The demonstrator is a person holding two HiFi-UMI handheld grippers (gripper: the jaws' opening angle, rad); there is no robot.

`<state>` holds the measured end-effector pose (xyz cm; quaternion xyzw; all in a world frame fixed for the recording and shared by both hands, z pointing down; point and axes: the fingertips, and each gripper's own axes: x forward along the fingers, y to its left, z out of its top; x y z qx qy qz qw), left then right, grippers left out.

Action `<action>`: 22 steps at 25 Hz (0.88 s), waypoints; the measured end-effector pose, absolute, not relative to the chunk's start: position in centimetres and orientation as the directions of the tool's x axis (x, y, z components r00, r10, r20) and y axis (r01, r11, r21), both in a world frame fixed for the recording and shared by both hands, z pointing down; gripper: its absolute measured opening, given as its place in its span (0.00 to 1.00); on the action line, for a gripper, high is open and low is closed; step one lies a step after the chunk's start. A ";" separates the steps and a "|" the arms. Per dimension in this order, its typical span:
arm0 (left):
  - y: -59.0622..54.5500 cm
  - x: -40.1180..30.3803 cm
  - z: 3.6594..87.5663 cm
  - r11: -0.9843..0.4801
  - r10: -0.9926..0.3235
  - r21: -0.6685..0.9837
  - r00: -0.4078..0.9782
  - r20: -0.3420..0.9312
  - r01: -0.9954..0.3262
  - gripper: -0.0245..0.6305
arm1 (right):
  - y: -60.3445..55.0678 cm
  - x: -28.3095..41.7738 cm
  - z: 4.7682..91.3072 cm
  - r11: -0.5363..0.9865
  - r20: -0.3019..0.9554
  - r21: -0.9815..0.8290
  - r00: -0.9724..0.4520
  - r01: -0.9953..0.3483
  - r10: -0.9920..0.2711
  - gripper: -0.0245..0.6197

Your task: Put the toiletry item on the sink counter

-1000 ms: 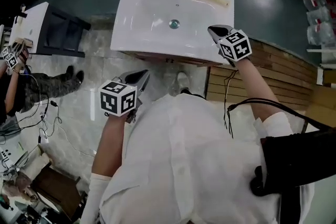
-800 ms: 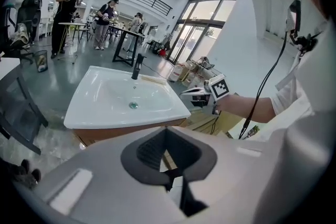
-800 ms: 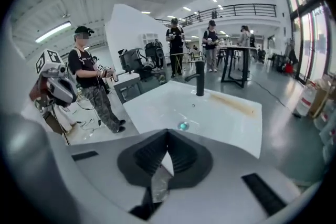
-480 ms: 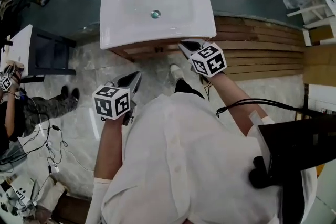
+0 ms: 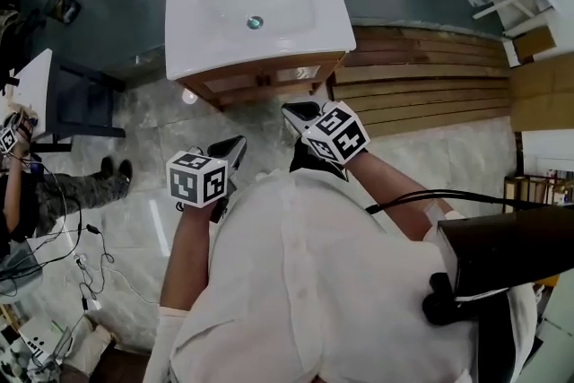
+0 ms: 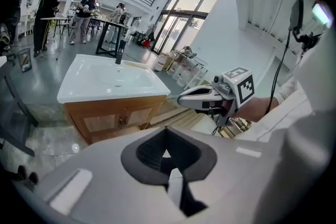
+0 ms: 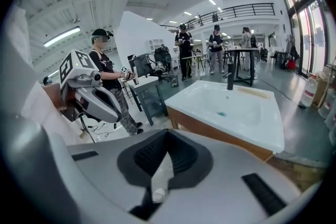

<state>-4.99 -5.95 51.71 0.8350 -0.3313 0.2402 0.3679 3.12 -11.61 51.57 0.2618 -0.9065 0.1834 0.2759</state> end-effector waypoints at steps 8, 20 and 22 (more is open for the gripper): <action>-2.7 -4.4 52.6 -0.526 -0.354 0.472 0.687 0.635 -0.707 0.05 | -7.1 3.1 52.3 0.781 0.602 -0.205 -0.705 -0.590 -0.375 0.05; -2.0 -6.2 51.6 -0.509 -0.414 0.444 0.662 0.625 -0.737 0.05 | -7.0 2.2 50.8 0.804 0.584 -0.166 -0.714 -0.570 -0.386 0.05; -2.2 -6.5 51.4 -0.505 -0.425 0.442 0.659 0.620 -0.741 0.05 | -7.0 1.7 50.7 0.814 0.585 -0.165 -0.720 -0.557 -0.374 0.05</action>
